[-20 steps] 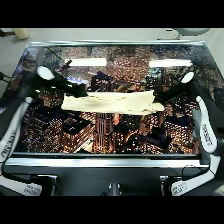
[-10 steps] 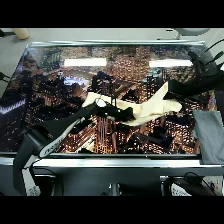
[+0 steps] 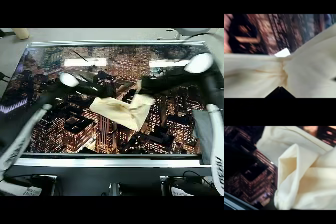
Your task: Fold the shirts.
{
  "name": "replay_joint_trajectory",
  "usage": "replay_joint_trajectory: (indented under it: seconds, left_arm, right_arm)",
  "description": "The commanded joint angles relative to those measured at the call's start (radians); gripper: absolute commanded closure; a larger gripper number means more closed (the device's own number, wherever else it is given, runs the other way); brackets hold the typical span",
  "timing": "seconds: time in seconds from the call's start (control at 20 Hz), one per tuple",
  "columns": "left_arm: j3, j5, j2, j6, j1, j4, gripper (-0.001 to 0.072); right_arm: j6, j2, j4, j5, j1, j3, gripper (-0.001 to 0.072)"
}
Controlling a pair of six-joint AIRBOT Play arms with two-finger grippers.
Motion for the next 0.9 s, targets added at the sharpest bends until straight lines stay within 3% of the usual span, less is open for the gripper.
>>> replay_joint_trajectory:
  seconds: [0.0,0.05,0.1,0.15,0.25,0.35,0.6,0.7,0.85]
  left_arm:
    - [0.000,-0.058,0.243,-0.030,0.167,0.185,0.0686]
    - [0.000,-0.058,0.302,-0.047,0.205,0.186,0.0685]
    - [0.000,-0.058,0.348,-0.056,0.233,0.186,0.0686]
    - [0.000,-0.063,0.388,-0.056,0.254,0.186,0.0685]
    - [0.000,-0.110,0.441,-0.055,0.283,0.187,0.0685]
    - [0.000,-0.183,0.461,-0.054,0.296,0.209,0.0685]
    - [-0.052,-0.214,0.460,-0.052,0.291,0.275,0.0685]
    - [-0.079,-0.212,0.460,-0.053,0.286,0.274,0.0685]
    - [-0.085,-0.212,0.460,-0.055,0.272,0.272,0.0685]
  right_arm:
    - [0.007,-0.194,0.131,-0.257,0.161,0.000,0.0691]
    - [0.005,-0.260,0.206,-0.314,0.185,0.000,0.0675]
    - [-0.019,-0.315,0.288,-0.368,0.199,0.000,0.0413]
    - [-0.070,-0.356,0.378,-0.399,0.200,0.000,-0.0008]
    - [-0.074,-0.371,0.408,-0.377,0.154,0.000,0.0019]
    - [-0.075,-0.330,0.329,-0.253,0.066,0.000,0.0025]
    - [0.048,-0.229,-0.303,0.214,-0.161,-0.033,0.0034]
    - [0.048,-0.229,-0.277,0.197,-0.176,-0.149,0.0031]
    - [0.036,-0.247,-0.109,-0.010,-0.138,-0.293,0.0011]
